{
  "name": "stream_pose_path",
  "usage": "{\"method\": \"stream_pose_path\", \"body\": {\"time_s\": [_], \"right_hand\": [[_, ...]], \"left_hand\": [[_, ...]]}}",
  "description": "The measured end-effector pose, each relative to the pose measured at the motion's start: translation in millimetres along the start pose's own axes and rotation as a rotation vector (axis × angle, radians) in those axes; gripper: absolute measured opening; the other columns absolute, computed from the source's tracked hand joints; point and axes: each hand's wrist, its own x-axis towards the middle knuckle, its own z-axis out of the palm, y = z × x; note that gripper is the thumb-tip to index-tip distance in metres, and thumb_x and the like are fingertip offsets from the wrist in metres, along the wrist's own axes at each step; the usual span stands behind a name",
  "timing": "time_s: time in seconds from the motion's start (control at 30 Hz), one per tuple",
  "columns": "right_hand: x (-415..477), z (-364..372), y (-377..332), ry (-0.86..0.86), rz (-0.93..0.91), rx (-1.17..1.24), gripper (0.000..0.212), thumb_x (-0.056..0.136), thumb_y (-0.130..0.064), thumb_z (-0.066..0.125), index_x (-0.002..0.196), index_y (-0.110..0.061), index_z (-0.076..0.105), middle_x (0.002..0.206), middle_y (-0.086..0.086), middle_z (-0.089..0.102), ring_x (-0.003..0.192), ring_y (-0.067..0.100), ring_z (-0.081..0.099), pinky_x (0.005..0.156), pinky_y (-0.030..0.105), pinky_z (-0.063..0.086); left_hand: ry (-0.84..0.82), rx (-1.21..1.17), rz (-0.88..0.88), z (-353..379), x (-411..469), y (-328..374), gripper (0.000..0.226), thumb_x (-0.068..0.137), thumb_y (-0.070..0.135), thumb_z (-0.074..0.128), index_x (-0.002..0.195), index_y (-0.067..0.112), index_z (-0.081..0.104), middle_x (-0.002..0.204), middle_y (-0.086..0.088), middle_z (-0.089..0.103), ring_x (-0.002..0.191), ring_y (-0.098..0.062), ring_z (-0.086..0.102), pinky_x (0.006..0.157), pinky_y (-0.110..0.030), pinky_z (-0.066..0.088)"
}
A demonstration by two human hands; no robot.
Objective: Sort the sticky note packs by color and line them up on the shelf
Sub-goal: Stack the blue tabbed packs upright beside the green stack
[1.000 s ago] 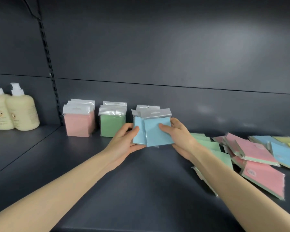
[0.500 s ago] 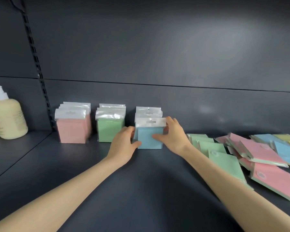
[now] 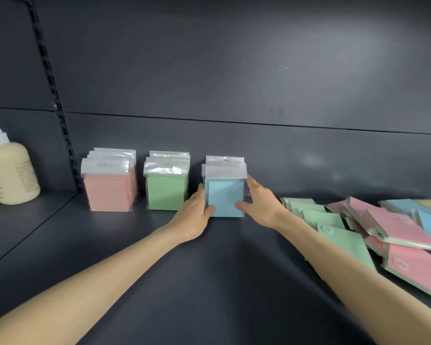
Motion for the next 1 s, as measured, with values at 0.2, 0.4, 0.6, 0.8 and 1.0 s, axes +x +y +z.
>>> {"method": "stream_pose_path", "body": {"time_s": [0.2,0.4,0.6,0.8,1.0], "right_hand": [[6.0,3.3,2.0,-0.047,0.005,0.020,0.066,0.085,-0.013,0.061,0.138,-0.019,0.021,0.123,0.005,0.059,0.104,0.024,0.060,0.089,0.036,0.051],[9.5,-1.2,6.8,-0.082,0.015,-0.008,0.065,0.083,-0.015,0.066,0.136,-0.018,0.029,0.123,0.002,0.059,0.106,0.021,0.060,0.088,0.030,0.049],[13.5,2.9,7.7,-0.036,0.025,0.013,0.061,0.084,-0.015,0.066,0.134,-0.015,0.031,0.124,0.004,0.059,0.106,0.024,0.060,0.093,0.037,0.049],[14.7,7.1,8.3,-0.030,0.021,0.026,0.056,0.086,-0.014,0.064,0.131,-0.014,0.031,0.128,0.005,0.057,0.109,0.024,0.058,0.094,0.035,0.048],[17.7,8.6,6.9,-0.011,0.031,0.028,0.054,0.086,-0.014,0.064,0.130,-0.013,0.032,0.128,0.007,0.056,0.109,0.025,0.058,0.090,0.033,0.049]], "left_hand": [[-0.030,-0.060,0.035,-3.7,2.9,2.0,0.059,0.100,0.013,0.039,0.149,0.018,0.008,0.147,0.000,0.038,0.130,-0.019,0.041,0.086,-0.011,0.027],[0.030,-0.081,0.049,-0.4,5.3,0.1,0.058,0.097,0.007,0.046,0.146,0.017,0.017,0.144,-0.001,0.042,0.128,-0.017,0.042,0.081,-0.006,0.025],[0.096,-0.048,0.030,4.9,10.6,-2.8,0.058,0.096,0.009,0.048,0.146,0.015,0.019,0.140,-0.006,0.046,0.124,-0.023,0.046,0.087,-0.020,0.031],[0.138,-0.043,0.015,6.4,11.5,-3.0,0.052,0.095,0.008,0.050,0.142,0.011,0.026,0.136,-0.007,0.049,0.120,-0.025,0.048,0.080,-0.018,0.031],[0.142,-0.005,-0.004,4.7,14.1,-1.5,0.047,0.096,0.008,0.049,0.138,0.008,0.028,0.129,-0.012,0.054,0.114,-0.030,0.052,0.080,-0.025,0.036]]}}
